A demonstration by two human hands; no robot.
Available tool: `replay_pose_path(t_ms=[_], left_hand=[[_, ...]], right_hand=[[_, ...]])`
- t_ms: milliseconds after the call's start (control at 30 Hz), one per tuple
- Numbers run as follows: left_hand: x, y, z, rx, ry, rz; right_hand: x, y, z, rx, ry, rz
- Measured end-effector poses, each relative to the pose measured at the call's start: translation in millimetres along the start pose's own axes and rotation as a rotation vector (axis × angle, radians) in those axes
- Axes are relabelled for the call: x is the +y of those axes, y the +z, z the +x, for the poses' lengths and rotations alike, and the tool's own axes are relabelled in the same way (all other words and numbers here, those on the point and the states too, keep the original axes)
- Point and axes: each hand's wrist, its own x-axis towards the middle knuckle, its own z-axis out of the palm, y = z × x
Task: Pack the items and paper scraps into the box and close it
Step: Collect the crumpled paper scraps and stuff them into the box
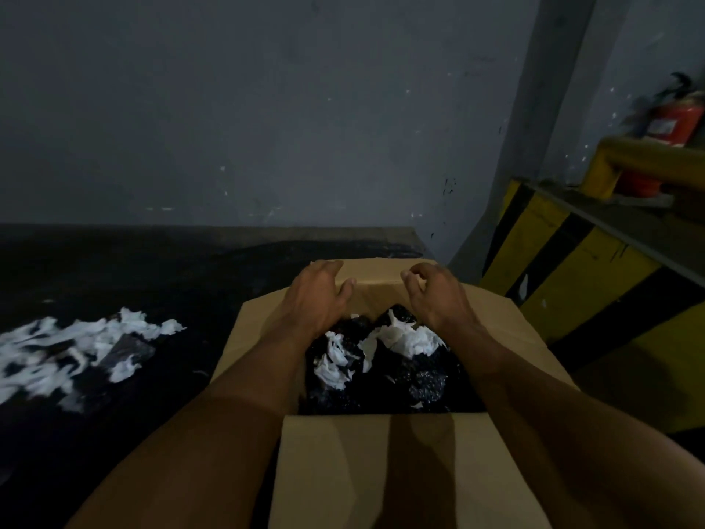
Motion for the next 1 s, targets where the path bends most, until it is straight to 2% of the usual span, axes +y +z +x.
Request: replay_pose_path(t_ms=[200, 433, 600, 800, 1000], left_hand=[[-37, -46, -30, 0.039, -0.057, 0.034], [-120, -126, -83, 0.106, -0.188, 0.1], [-197, -194, -145, 0.171, -0.238, 0.157], [-294, -273, -232, 0.219, -0.382, 0.195], [-356, -314, -304, 0.184, -0.505, 0.207]], right_hand=[[-61, 20, -10, -0.037, -0.062, 0.055], [-172, 66, -37, -0.071, -0.193, 0.108], [-268, 112, -79, -0.105, -0.274, 0.16], [-383, 173, -147, -0.177, -0.349, 0.168], [-452, 223, -207, -0.295, -0.401, 0.19]])
